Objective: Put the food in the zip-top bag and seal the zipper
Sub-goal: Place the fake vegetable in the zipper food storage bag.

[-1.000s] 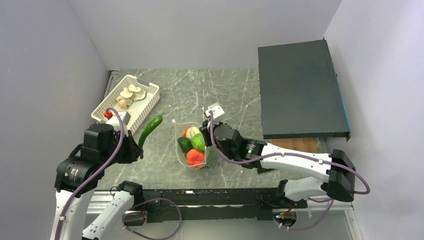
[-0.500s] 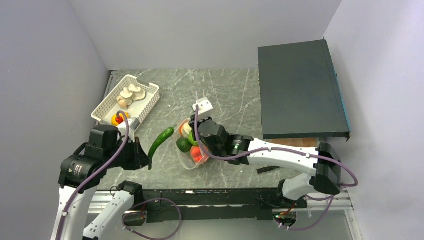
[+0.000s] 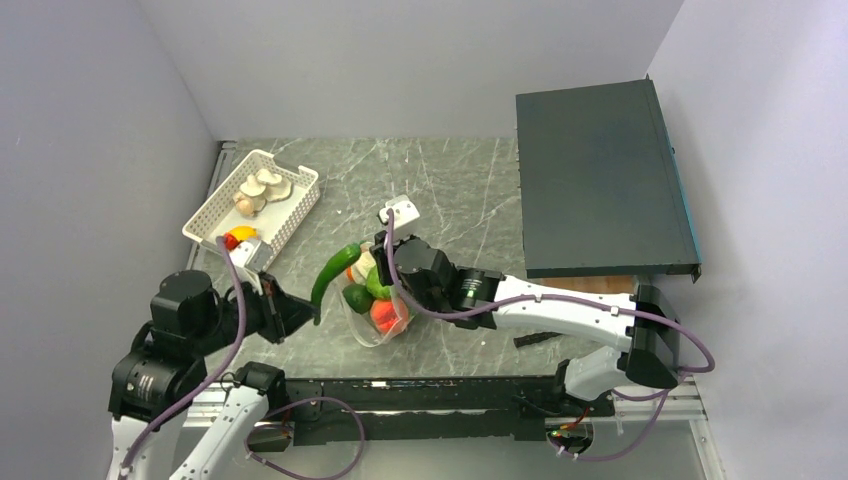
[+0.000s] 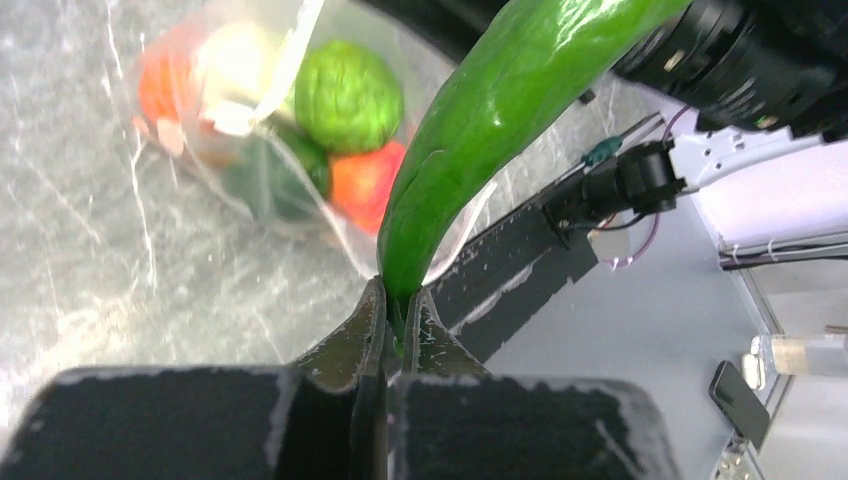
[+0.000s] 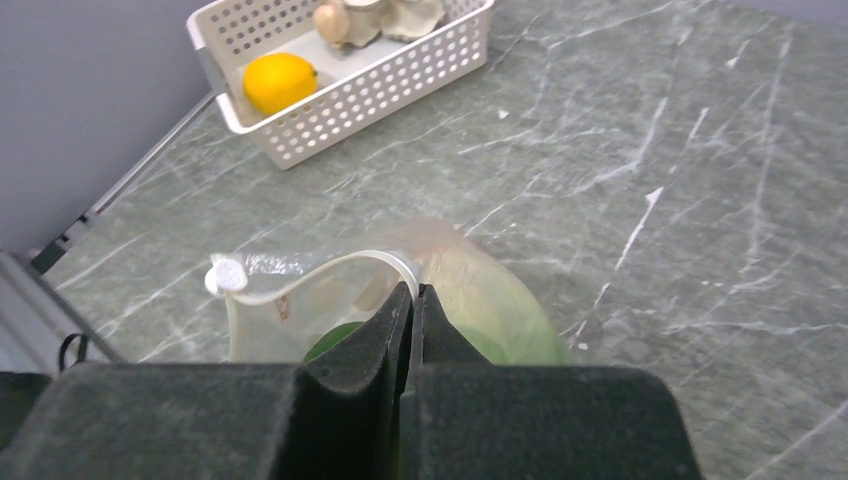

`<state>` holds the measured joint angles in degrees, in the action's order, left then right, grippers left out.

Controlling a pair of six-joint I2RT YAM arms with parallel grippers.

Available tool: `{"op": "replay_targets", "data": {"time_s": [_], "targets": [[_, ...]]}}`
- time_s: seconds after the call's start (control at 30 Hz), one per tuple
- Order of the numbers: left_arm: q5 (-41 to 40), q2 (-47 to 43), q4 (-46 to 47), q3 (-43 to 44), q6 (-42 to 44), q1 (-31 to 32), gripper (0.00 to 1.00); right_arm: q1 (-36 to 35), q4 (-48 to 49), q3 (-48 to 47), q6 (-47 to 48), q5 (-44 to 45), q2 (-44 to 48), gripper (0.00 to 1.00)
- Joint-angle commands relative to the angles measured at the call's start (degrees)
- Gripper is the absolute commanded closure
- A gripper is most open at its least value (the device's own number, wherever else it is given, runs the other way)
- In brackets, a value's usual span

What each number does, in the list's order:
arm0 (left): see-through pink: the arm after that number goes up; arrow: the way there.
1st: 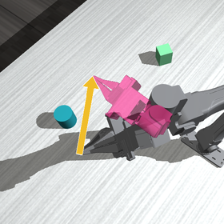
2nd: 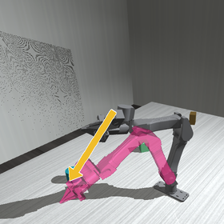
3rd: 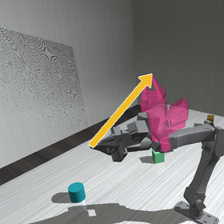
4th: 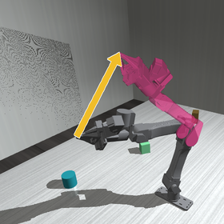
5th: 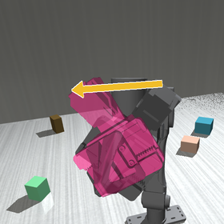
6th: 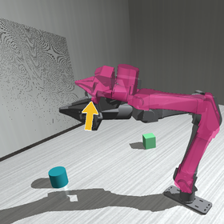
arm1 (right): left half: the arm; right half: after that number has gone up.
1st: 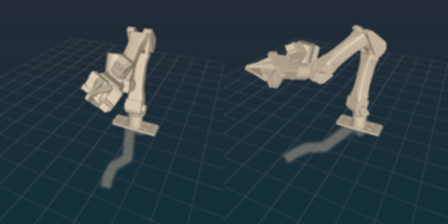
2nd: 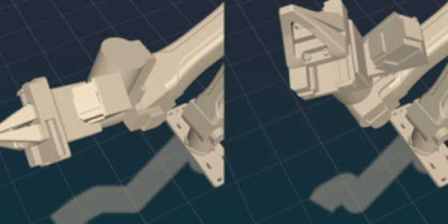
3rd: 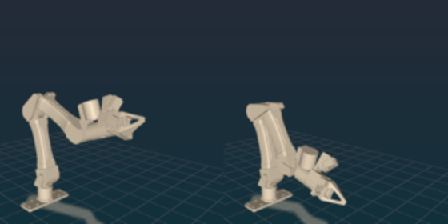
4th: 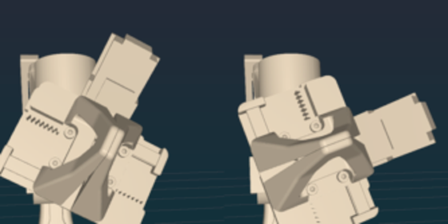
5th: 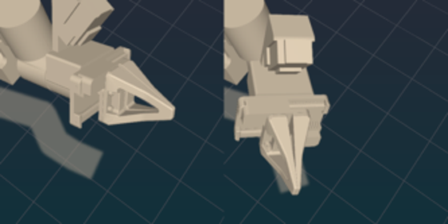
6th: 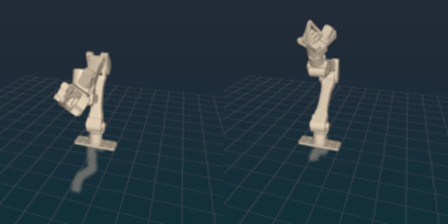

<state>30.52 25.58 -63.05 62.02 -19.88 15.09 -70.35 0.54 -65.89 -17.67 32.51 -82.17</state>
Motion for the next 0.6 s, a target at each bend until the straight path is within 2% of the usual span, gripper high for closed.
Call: {"op": "replay_targets", "data": {"time_s": [0.0, 0.13, 0.27, 0.37, 0.57], "targets": [[1.21, 2.84, 14.4, -0.91, -3.21, 0.11, 1.0, 1.3, 1.55, -2.24, -3.69, -4.74, 2.74, 1.0], [-1.18, 5.33, 13.69, 0.19, -12.57, 0.06, 1.0, 1.65, 1.6, -1.68, -5.42, 0.37, 3.62, 1.0], [3.12, 7.07, 9.15, -1.8, -18.51, 0.15, 1.0, 2.13, 2.26, -3.64, -2.56, 7.39, 3.11, 1.0], [5.07, 6.31, 7.16, -4.49, -20.64, 0.1, 1.0, 2.43, 4.61, -6.0, 1.92, 11.5, 1.87, 1.0], [2.25, 4.76, 3.42, -6.81, -23.18, 0.1, 1.0, 2.5, 9.63, -9.36, 7.87, 13.5, -0.18, 1.0]]}}
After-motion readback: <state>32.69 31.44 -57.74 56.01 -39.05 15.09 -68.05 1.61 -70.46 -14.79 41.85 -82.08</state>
